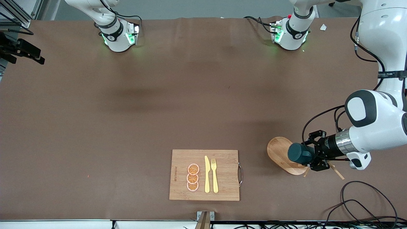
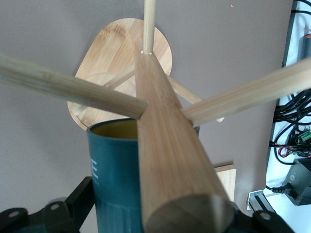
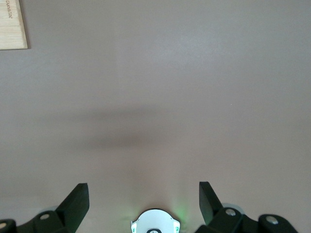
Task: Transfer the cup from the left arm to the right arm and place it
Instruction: 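Close the left gripper on the teal mug's body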
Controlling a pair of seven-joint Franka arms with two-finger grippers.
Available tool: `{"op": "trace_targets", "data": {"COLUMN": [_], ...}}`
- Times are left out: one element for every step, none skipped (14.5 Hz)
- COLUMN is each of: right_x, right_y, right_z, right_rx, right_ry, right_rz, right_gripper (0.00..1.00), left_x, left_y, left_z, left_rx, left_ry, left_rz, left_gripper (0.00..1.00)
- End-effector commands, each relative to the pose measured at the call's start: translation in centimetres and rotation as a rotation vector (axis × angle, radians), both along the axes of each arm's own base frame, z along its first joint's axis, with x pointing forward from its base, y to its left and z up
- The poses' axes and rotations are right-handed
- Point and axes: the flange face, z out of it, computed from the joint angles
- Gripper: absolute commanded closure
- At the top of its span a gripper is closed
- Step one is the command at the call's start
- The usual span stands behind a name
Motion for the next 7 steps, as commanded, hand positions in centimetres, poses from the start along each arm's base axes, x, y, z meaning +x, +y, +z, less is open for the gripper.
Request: {"op": "trace_targets", "data": {"right_x": [-0.63,-0.63,-0.63,-0.63,-0.63,-0.7,-0.7], "right_y": [-0.09,-0.09,-0.09,-0.09,-0.09,-0.09,-0.09], "right_z": [0.17,0.17,0.17,0.17,0.17,0.12,0.12], "right_rx": [0.011,0.011,0.011,0.011,0.011,0.011,0.011], "right_ry": [-0.001,-0.001,-0.001,-0.001,-0.001,0.005,0.005], "right_rz": [-0.012,-0.012,-0.012,-0.012,-0.013,-0.012,-0.013], "right_gripper": [0.0,0.0,0.0,0.0,0.0,0.0,0.0], "left_x": [0.43,0.43,0.44,0.44,0.46,0.46,0.46], "left_y": [-0.12,-0.12,-0.12,-0.23,-0.22,-0.22,-0.3], "left_z": [-1.06,-1.06,-1.17,-1.38,-1.31,-1.21,-0.79], "left_rx": [-0.012,-0.012,-0.013,-0.013,-0.013,-0.013,-0.014], "left_ry": [0.008,0.008,0.01,0.013,0.012,0.011,0.006], "left_rz": [-0.001,-0.001,-0.001,-0.002,-0.001,0.001,0.002], "left_gripper": [0.18,0.2,0.22,0.24,0.26,0.26,0.26]}}
